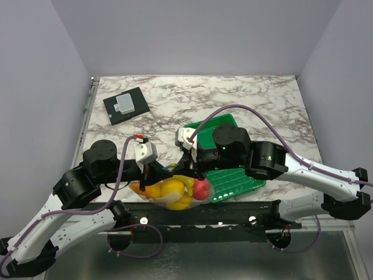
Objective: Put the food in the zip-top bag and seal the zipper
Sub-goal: Zip the zipper food storage bag at the center of the board.
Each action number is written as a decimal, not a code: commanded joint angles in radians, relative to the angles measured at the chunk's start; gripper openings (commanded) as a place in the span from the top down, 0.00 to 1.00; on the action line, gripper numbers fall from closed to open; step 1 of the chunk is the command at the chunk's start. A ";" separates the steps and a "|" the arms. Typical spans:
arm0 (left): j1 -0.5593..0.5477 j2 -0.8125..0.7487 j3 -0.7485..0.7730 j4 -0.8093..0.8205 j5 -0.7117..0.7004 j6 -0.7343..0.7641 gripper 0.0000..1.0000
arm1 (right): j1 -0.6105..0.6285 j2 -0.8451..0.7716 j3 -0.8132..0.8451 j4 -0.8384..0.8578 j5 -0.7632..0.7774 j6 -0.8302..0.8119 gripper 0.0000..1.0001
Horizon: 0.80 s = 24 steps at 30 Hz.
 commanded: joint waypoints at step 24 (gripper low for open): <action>-0.002 -0.021 0.033 0.095 0.089 0.064 0.40 | 0.007 0.002 0.027 -0.076 -0.174 -0.042 0.99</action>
